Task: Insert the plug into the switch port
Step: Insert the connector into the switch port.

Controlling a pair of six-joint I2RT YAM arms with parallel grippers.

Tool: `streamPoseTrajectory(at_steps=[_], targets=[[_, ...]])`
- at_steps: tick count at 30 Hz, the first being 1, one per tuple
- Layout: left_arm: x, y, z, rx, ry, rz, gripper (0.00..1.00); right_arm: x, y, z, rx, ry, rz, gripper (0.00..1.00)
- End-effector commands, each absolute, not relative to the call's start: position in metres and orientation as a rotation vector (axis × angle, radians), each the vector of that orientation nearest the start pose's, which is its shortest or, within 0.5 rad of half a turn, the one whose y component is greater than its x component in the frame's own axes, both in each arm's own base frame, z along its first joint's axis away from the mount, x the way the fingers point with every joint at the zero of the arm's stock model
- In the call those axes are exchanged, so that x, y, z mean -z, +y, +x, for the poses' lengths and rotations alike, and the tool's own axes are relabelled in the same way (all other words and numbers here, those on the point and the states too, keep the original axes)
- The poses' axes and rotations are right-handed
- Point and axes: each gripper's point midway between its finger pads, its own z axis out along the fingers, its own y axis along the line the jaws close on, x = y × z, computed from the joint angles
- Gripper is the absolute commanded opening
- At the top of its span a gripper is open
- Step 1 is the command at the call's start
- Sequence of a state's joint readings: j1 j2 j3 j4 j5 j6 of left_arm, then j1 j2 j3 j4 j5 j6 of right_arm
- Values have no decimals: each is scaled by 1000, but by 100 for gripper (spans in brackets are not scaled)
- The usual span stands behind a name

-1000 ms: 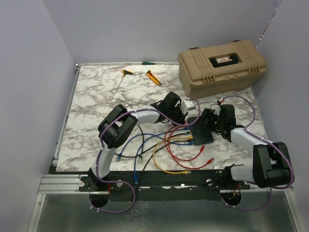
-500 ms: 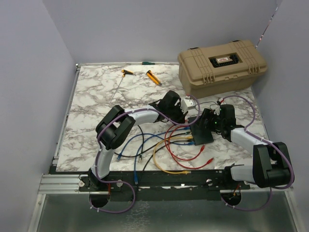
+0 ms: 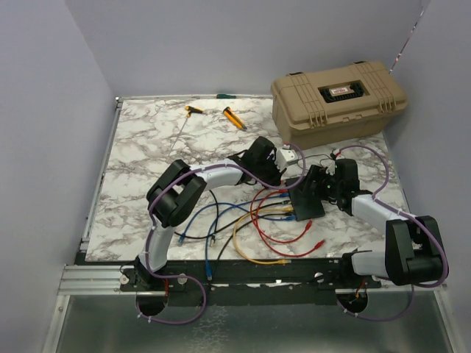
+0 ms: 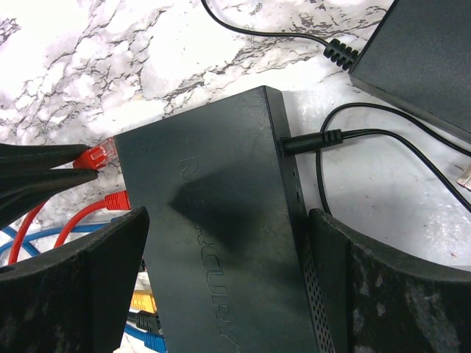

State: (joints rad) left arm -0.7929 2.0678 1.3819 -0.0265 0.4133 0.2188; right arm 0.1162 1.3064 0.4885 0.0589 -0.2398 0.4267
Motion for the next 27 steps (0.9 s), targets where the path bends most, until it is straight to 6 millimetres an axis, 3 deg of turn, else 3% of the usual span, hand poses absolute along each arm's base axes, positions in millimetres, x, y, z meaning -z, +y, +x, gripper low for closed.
streamPoseTrajectory(at_steps=[1, 10, 20, 27], targets=[[-46, -422, 327, 781, 1924, 1353, 0, -34, 104, 295, -609, 2395, 237, 91], [-33, -412, 327, 718, 1984, 1385, 0, -32, 104, 295, -611, 2400, 239, 91], [-50, -427, 323, 809, 1932, 1390, 0, -32, 105, 294, -619, 2403, 234, 91], [-50, -432, 318, 850, 1917, 1402, 0, -33, 105, 295, -620, 2400, 234, 91]])
